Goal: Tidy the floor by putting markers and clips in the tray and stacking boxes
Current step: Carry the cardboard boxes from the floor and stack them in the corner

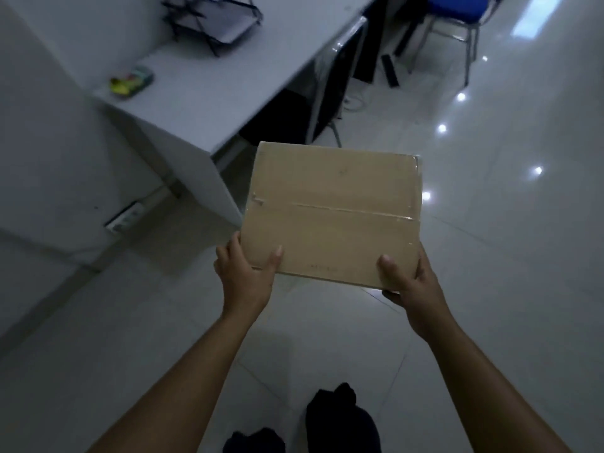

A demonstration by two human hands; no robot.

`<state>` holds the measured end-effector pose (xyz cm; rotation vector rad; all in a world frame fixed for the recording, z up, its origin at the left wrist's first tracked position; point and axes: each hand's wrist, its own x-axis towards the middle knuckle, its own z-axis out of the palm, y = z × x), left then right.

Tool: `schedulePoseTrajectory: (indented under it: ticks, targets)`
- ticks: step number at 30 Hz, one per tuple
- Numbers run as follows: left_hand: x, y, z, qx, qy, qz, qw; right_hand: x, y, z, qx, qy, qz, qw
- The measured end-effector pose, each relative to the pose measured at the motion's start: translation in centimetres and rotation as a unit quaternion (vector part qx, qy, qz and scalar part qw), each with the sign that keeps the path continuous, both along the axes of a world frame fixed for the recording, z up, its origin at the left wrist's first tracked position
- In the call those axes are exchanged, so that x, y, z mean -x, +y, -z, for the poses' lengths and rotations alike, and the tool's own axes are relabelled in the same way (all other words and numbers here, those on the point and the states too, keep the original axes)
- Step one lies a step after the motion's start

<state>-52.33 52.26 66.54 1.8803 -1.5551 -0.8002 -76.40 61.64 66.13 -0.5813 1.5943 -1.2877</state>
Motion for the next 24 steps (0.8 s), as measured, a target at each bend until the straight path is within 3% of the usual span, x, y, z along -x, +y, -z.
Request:
schedulePoseTrajectory:
  ticks: [6, 15, 24]
  targets:
    - [-10.8, 3.0, -2.9, 0.037, -0.001, -0.085, 0.996, -9.6, -1.5, -3.2, 0.051, 0.006, -0.084, 0.995]
    - [-34.3, 13.4, -7.1, 0.1, -0.017, -0.201, 0.974, -32.4, 0.9, -6.0, 0.104, -0.002, -0.199, 0.974]
    - [-53.0, 22.6, -10.1, 0.142, -0.016, -0.359, 0.922, -54.1, 1.0, -9.7, 0.115, -0.024, -0.371, 0.921]
